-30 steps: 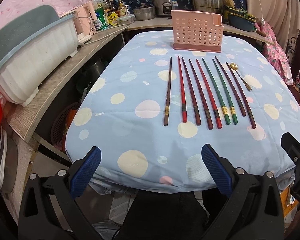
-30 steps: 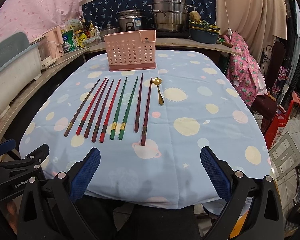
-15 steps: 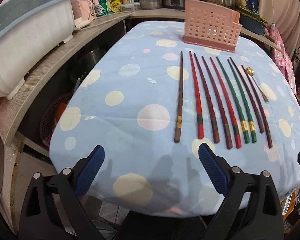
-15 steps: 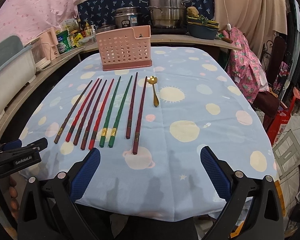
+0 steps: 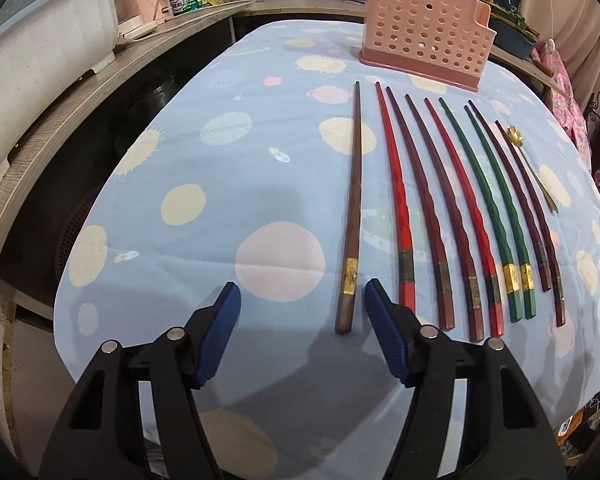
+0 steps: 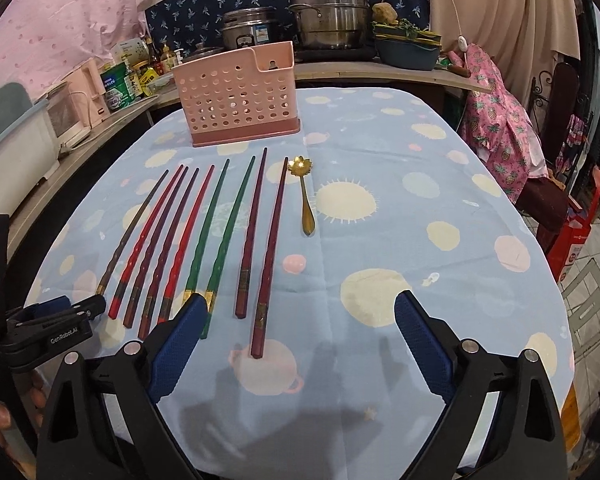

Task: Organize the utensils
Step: 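Lower the left gripper onto the dark-brown chopstick and close it, then close the right gripper on the gold spoon handle while the left holds the chopstick, then lift the chopstick with the left gripper and lower it into the pink holder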

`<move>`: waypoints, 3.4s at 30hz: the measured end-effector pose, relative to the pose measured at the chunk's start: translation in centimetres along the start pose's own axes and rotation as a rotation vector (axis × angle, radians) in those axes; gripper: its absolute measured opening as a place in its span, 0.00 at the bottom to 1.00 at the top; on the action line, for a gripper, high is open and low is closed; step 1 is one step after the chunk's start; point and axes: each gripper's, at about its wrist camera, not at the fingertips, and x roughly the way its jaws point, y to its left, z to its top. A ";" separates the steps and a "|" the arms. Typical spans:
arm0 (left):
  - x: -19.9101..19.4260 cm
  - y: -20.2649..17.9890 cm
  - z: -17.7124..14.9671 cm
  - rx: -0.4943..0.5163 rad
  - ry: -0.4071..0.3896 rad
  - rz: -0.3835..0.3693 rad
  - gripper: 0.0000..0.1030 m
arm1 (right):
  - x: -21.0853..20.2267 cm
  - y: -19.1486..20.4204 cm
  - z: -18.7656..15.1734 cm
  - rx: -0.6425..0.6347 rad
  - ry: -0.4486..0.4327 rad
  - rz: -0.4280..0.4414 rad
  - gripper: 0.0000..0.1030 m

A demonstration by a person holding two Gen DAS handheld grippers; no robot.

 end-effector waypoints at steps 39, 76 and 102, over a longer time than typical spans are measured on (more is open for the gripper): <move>-0.1 0.5 0.6 -0.028 0.023 -0.153 0.08 | 10.5 -1.8 5.0 0.102 0.095 0.097 0.10; -12.7 3.2 8.2 -0.030 -0.271 -0.136 0.07 | -0.9 -3.8 8.4 0.082 -0.076 0.090 0.02; -20.6 -2.9 33.7 -0.046 -0.680 -0.187 0.07 | 2.4 -1.1 30.3 0.044 -0.289 0.182 0.02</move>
